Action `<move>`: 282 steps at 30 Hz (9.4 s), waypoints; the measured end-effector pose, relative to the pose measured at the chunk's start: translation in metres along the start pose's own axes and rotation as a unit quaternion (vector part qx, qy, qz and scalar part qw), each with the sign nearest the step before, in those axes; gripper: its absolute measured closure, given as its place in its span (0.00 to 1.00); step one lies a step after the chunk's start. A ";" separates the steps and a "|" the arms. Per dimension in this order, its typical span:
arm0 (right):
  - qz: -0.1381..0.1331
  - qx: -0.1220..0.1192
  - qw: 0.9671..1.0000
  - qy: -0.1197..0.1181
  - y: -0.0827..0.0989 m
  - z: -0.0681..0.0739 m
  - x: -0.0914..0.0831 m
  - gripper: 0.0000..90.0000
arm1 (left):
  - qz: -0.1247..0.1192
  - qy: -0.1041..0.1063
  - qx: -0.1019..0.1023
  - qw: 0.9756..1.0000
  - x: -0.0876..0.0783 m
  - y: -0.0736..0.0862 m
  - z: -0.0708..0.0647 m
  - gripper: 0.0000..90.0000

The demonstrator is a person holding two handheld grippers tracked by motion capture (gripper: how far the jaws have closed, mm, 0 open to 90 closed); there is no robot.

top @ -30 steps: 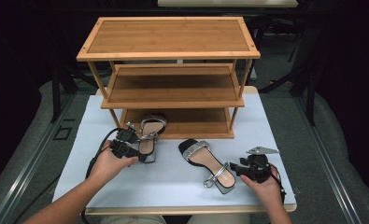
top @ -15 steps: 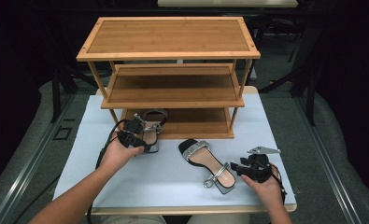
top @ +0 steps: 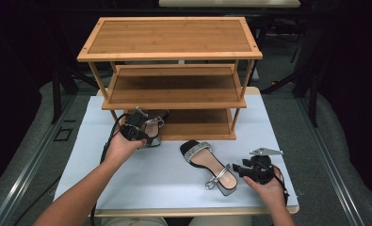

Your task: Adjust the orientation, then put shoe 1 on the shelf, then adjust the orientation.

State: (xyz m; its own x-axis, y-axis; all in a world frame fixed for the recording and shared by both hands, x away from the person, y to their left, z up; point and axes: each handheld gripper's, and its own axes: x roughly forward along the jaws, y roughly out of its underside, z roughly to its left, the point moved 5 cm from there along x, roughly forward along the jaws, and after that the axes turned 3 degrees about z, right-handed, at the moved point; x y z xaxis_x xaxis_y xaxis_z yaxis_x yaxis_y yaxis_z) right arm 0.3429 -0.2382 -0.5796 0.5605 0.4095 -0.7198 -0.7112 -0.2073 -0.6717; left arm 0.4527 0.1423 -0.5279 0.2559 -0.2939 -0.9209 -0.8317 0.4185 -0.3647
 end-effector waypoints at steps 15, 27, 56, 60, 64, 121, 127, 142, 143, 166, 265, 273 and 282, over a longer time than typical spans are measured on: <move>-0.002 -0.001 1.000 0.000 0.000 0.001 0.001 0.53 | 0.004 0.001 0.004 1.000 0.012 0.001 0.000 0.66; 0.001 -0.006 1.000 -0.004 -0.002 0.003 0.000 0.52 | -0.008 0.032 -0.001 0.999 0.001 0.020 0.009 0.60; 0.064 -0.047 0.997 -0.001 -0.062 0.043 -0.018 0.47 | -0.040 0.043 0.035 0.998 -0.024 0.088 0.025 0.49; 0.060 -0.072 0.996 -0.004 -0.071 0.053 -0.017 0.46 | -0.032 0.052 0.028 0.998 -0.025 0.093 0.028 0.43; 0.077 -0.084 0.993 0.004 -0.076 0.062 -0.012 0.46 | -0.031 0.057 0.021 0.998 -0.026 0.096 0.031 0.39; 0.323 -0.098 0.941 0.008 -0.060 0.082 0.036 0.46 | -0.025 0.061 0.016 0.998 -0.024 0.100 0.033 0.37; 0.299 -0.094 0.950 -0.003 -0.065 0.081 0.030 0.47 | -0.026 0.059 0.014 0.998 -0.025 0.100 0.034 0.37; 0.239 -0.041 0.970 -0.006 -0.098 0.085 0.052 0.47 | -0.024 0.059 0.013 0.998 -0.022 0.101 0.036 0.37; 0.237 -0.036 0.971 -0.001 -0.100 0.086 0.057 0.47 | -0.024 0.059 0.012 0.998 -0.022 0.101 0.036 0.37; 0.176 -0.032 0.984 -0.007 -0.122 0.097 0.047 0.46 | -0.019 0.057 0.014 0.998 -0.020 0.102 0.037 0.37; 0.136 -0.063 0.988 -0.023 -0.135 0.113 0.096 0.67 | -0.006 0.055 0.012 0.998 -0.009 0.102 0.038 0.37; 0.141 -0.053 0.988 -0.012 -0.137 0.110 0.103 0.67 | -0.008 0.056 0.015 0.998 -0.009 0.101 0.037 0.37; 0.137 -0.056 0.989 -0.012 -0.134 0.111 0.104 0.64 | -0.005 0.054 0.017 0.998 -0.008 0.101 0.037 0.37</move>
State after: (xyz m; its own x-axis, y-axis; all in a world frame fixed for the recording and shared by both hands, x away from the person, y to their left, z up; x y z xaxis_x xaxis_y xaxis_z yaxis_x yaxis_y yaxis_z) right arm 0.4498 -0.0692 -0.5452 0.3423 0.3451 -0.8739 -0.7822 -0.4106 -0.4685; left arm 0.3846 0.2185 -0.5623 0.2079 -0.3886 -0.8976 -0.8116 0.4436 -0.3801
